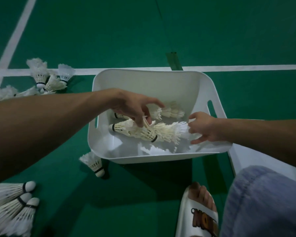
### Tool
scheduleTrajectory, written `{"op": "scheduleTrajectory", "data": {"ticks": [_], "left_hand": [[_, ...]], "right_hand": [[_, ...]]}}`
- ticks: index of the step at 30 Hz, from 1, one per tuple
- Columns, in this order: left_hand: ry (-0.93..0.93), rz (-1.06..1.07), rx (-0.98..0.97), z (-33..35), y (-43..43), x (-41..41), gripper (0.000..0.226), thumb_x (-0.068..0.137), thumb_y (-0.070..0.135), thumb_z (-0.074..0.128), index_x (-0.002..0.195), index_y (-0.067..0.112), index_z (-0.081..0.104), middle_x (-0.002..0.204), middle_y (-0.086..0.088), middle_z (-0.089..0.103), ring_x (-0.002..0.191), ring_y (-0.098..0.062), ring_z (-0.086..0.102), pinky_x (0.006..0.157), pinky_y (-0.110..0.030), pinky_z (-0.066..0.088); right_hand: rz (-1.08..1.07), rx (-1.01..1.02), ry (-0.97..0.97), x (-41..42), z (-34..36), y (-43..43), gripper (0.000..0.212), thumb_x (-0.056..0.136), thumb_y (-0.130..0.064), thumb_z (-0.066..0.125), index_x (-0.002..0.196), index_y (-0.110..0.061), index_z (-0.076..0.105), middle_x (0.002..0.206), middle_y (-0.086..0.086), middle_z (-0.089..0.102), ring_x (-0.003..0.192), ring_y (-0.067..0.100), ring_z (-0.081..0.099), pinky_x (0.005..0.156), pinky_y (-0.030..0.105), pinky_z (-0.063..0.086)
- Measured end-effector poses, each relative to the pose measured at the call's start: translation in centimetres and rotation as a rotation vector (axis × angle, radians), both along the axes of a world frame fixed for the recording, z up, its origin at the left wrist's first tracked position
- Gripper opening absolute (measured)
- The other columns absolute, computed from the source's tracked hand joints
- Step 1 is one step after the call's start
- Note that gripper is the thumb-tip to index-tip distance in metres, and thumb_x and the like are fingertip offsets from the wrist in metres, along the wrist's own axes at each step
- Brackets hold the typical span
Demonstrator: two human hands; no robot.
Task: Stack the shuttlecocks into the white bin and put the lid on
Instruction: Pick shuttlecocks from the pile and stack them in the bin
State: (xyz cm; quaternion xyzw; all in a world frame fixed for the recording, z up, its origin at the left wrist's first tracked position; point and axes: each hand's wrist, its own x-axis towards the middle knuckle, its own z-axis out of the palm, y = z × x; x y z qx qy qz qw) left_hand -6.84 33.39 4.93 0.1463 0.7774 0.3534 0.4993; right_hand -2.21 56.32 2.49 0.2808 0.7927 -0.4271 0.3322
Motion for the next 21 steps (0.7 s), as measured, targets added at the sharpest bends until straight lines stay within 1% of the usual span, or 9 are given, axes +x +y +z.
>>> {"op": "scheduleTrajectory", "data": {"ticks": [2, 3, 5, 7, 10, 13, 17, 19, 21], "left_hand": [[0.032, 0.056, 0.04, 0.4, -0.7, 0.5, 0.09, 0.075, -0.019, 0.062, 0.144, 0.032, 0.033, 0.113, -0.011, 0.063, 0.081, -0.016, 0.062, 0.061, -0.018, 0.052], [0.05, 0.081, 0.058, 0.6, -0.9, 0.8, 0.089, 0.075, -0.018, 0.063, 0.143, 0.032, 0.034, 0.113, -0.01, 0.064, 0.08, -0.014, 0.063, 0.06, -0.018, 0.052], [0.087, 0.13, 0.092, 0.9, -1.2, 1.2, 0.089, 0.076, -0.016, 0.065, 0.144, 0.032, 0.032, 0.112, -0.007, 0.064, 0.082, -0.013, 0.063, 0.063, -0.02, 0.053], [0.13, 0.174, 0.126, 1.1, -1.1, 1.5, 0.089, 0.076, -0.013, 0.067, 0.144, 0.032, 0.032, 0.112, -0.007, 0.063, 0.087, -0.015, 0.064, 0.065, -0.021, 0.054], [0.158, 0.241, 0.193, 1.3, 0.0, 1.8, 0.088, 0.076, -0.012, 0.068, 0.144, 0.029, 0.031, 0.117, -0.01, 0.062, 0.096, -0.017, 0.064, 0.068, -0.02, 0.056], [0.136, 0.313, 0.274, 1.5, 1.4, 1.9, 0.087, 0.076, -0.015, 0.067, 0.145, 0.024, 0.032, 0.122, -0.013, 0.057, 0.097, -0.019, 0.063, 0.064, -0.017, 0.055], [0.144, 0.346, 0.286, 1.2, 2.0, 1.8, 0.086, 0.074, -0.014, 0.069, 0.143, 0.024, 0.035, 0.126, -0.011, 0.054, 0.099, -0.021, 0.063, 0.073, -0.025, 0.058], [0.182, 0.348, 0.247, 0.9, 1.6, 1.7, 0.085, 0.074, -0.011, 0.071, 0.142, 0.026, 0.037, 0.13, -0.009, 0.051, 0.1, -0.02, 0.062, 0.075, -0.026, 0.057], [0.229, 0.344, 0.178, 0.8, 0.8, 1.3, 0.081, 0.074, -0.007, 0.073, 0.14, 0.028, 0.04, 0.132, -0.009, 0.049, 0.103, -0.019, 0.06, 0.079, -0.026, 0.055]], "right_hand": [[0.097, 0.098, 0.072, 0.4, 0.5, 0.0, 0.047, 0.09, 0.011, 0.048, 0.132, -0.009, 0.042, 0.122, 0.013, 0.045, 0.111, 0.032, 0.053, 0.071, 0.045, 0.057], [0.158, 0.152, 0.139, 0.5, 0.8, 0.0, 0.052, 0.089, 0.008, 0.053, 0.136, -0.011, 0.04, 0.127, 0.012, 0.046, 0.107, 0.03, 0.055, 0.074, 0.044, 0.058], [0.305, 0.237, 0.324, 0.6, 1.5, -0.4, 0.057, 0.083, -0.003, 0.069, 0.133, -0.014, 0.043, 0.128, 0.007, 0.05, 0.097, 0.023, 0.059, 0.078, 0.039, 0.058], [0.435, 0.173, 0.462, 0.8, 2.5, -1.3, 0.066, 0.074, -0.019, 0.081, 0.13, -0.021, 0.046, 0.124, -0.001, 0.054, 0.096, 0.016, 0.06, 0.078, 0.032, 0.056], [0.626, 0.057, 0.525, 1.0, 3.6, -3.1, 0.082, 0.063, -0.031, 0.088, 0.131, -0.029, 0.043, 0.122, -0.007, 0.056, 0.105, 0.01, 0.057, 0.085, 0.026, 0.051], [0.742, 0.094, 0.576, 0.7, 3.6, -4.0, 0.086, 0.064, -0.027, 0.088, 0.135, -0.03, 0.038, 0.124, -0.005, 0.056, 0.101, 0.009, 0.056, 0.077, 0.018, 0.048], [0.73, 0.129, 0.533, 0.0, 3.8, -3.8, 0.085, 0.066, -0.022, 0.087, 0.133, -0.035, 0.036, 0.116, 0.002, 0.057, 0.085, 0.012, 0.06, 0.051, 0.025, 0.057], [0.707, 0.126, 0.476, 0.0, 3.8, -3.4, 0.085, 0.068, -0.021, 0.086, 0.134, -0.037, 0.034, 0.112, 0.001, 0.053, 0.08, 0.014, 0.062, 0.048, 0.024, 0.055], [0.719, 0.157, 0.456, 0.1, 3.6, -3.0, 0.088, 0.071, -0.018, 0.084, 0.137, -0.037, 0.03, 0.113, 0.002, 0.05, 0.08, 0.012, 0.059, 0.051, 0.022, 0.053]]}}
